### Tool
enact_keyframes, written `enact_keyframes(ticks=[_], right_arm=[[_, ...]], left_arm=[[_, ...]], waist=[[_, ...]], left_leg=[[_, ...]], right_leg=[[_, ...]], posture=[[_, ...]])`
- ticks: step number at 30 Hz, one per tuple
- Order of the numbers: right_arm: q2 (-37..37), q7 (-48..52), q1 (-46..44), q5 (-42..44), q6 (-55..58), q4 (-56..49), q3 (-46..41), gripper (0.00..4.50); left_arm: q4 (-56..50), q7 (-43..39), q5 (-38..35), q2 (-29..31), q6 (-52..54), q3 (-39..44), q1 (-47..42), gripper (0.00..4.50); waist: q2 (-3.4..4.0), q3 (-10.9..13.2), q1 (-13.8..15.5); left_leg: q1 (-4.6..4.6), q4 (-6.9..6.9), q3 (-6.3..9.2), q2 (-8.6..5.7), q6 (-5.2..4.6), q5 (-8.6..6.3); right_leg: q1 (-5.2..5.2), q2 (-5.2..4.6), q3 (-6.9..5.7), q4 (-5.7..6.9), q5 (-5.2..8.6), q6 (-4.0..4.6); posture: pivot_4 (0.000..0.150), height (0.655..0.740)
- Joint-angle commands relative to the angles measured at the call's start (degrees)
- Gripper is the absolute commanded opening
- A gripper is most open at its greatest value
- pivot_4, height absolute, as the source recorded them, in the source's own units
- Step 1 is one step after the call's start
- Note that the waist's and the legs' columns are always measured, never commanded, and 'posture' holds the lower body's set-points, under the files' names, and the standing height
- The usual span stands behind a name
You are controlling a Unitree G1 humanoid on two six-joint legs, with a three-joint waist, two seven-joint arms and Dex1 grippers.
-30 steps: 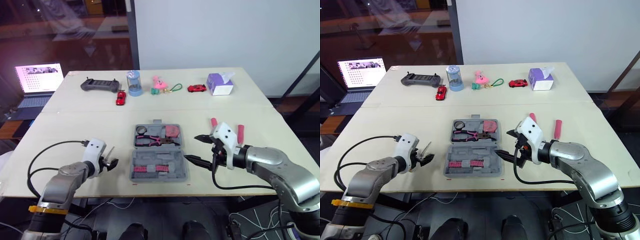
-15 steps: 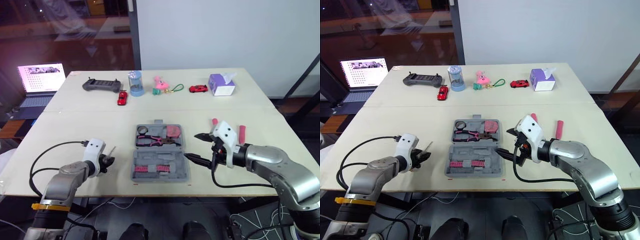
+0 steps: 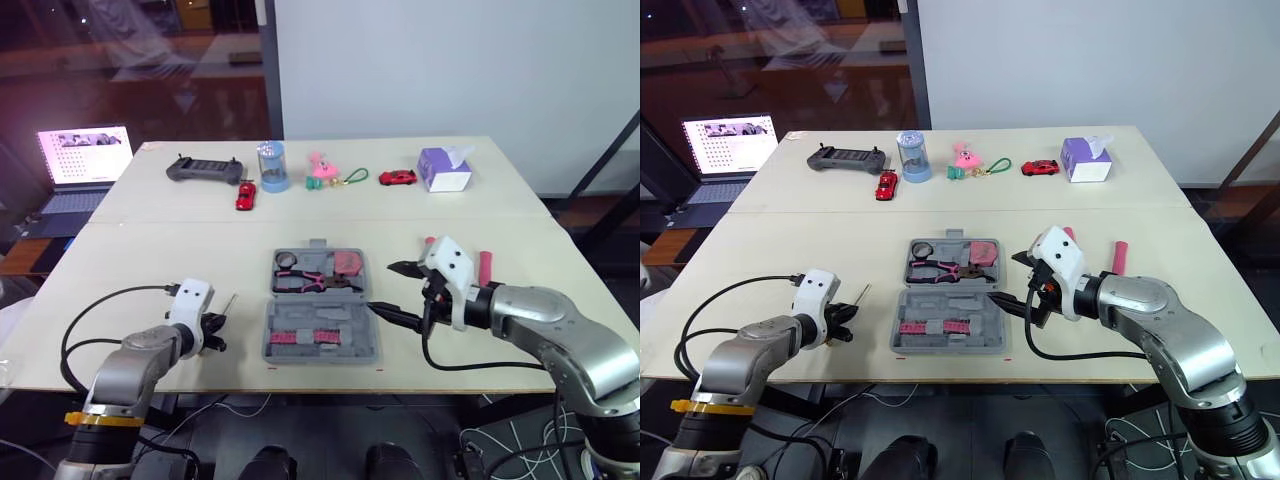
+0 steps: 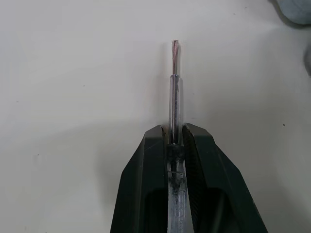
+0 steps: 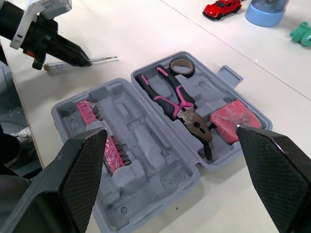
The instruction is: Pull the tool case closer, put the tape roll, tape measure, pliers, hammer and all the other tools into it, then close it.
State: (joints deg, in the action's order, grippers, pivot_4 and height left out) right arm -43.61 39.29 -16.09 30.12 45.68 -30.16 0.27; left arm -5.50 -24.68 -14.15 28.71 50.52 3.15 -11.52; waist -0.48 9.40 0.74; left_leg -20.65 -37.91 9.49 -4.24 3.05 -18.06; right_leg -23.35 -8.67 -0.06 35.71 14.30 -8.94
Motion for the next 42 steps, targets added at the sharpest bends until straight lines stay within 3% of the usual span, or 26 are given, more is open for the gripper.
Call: enact_keyframes(ticks=[1,6,9,10,13,15,20,31,42], right_arm=[[0.32,-0.40,0.10,-0.32,-1.04,-1.03,-1.15,4.50],[-0.17,0.07,1.68,-0.97,-1.65,-1.25,-0.75,4.50],[-0.79,1.08,2.61,-1.48,-2.40,-1.22,-0.20,4.50],[-1.22,1.73,2.71,-1.97,-2.87,-0.97,0.33,4.50],[-2.22,3.12,2.15,-4.07,-4.51,0.07,2.06,4.50],[-1.87,2.95,1.37,-5.33,-5.46,0.77,2.93,4.50],[-0.46,1.90,1.56,-7.38,-6.14,0.89,4.57,4.50],[-1.29,2.81,2.90,-9.53,-5.97,0.10,6.30,4.50],[-0.98,3.58,1.61,-10.72,-4.69,0.47,6.40,4.50]], left_arm=[[-3.01,-4.60,-1.04,4.55,0.29,-0.10,-3.46,0.07],[-5.40,-21.82,-4.58,17.66,-0.57,-4.72,-11.36,0.07],[-3.75,-29.45,-5.27,22.13,-2.02,-7.98,-14.93,0.07],[-1.78,-35.35,-5.43,23.91,-2.73,-10.76,-18.18,0.07],[6.95,-50.44,-1.79,25.75,-7.75,-20.97,-28.42,0.07],[12.77,-55.49,0.18,23.95,-11.29,-24.94,-33.05,0.07],[26.34,-58.63,6.93,16.09,-18.88,-30.93,-41.16,0.07],[40.50,-56.57,17.42,2.05,-30.67,-35.29,-49.19,0.07],[42.41,-54.25,22.16,-2.26,-35.29,-34.82,-47.62,0.07]], waist=[[-0.03,0.05,-0.07],[-0.24,0.24,-0.21],[-0.12,0.27,-0.31],[-0.13,0.29,-0.34],[-0.29,0.51,-0.30],[-0.29,0.52,-0.36],[-0.29,0.55,-0.58],[-0.38,0.62,-1.57],[-0.39,0.62,-1.53]], left_leg=[[-0.02,0.00,0.00,0.00,0.00,0.00],[-0.64,-0.03,0.09,0.02,0.21,0.12],[-0.75,-0.03,0.02,0.00,0.40,0.23],[-0.77,-0.01,0.02,0.00,0.40,0.23],[-0.82,-0.03,0.03,0.01,0.34,0.20],[-0.84,-0.04,0.03,0.01,0.27,0.17],[-0.86,-0.06,0.02,0.00,0.36,0.23],[-0.87,-0.10,0.02,-0.01,0.45,0.28],[-0.88,-0.17,0.03,-0.02,0.46,0.29]], right_leg=[[-0.02,0.00,0.00,-0.01,0.00,0.00],[-0.62,0.02,-0.07,0.11,-0.06,0.08],[-0.77,-0.01,-0.04,0.12,-0.07,0.09],[-0.79,0.00,-0.04,0.09,-0.07,0.09],[-0.84,0.03,-0.06,0.18,-0.07,0.10],[-0.85,0.04,-0.08,0.21,-0.07,0.10],[-0.85,0.04,-0.08,0.21,-0.07,0.09],[-0.88,0.03,-0.08,0.24,-0.06,0.07],[-0.89,0.02,-0.08,0.29,-0.07,0.07]], posture=[[0.150,0.7400],[0.150,0.7400],[0.150,0.7400],[0.150,0.7400],[0.150,0.7400],[0.150,0.7400],[0.150,0.7400],[0.150,0.7400],[0.150,0.7400]])
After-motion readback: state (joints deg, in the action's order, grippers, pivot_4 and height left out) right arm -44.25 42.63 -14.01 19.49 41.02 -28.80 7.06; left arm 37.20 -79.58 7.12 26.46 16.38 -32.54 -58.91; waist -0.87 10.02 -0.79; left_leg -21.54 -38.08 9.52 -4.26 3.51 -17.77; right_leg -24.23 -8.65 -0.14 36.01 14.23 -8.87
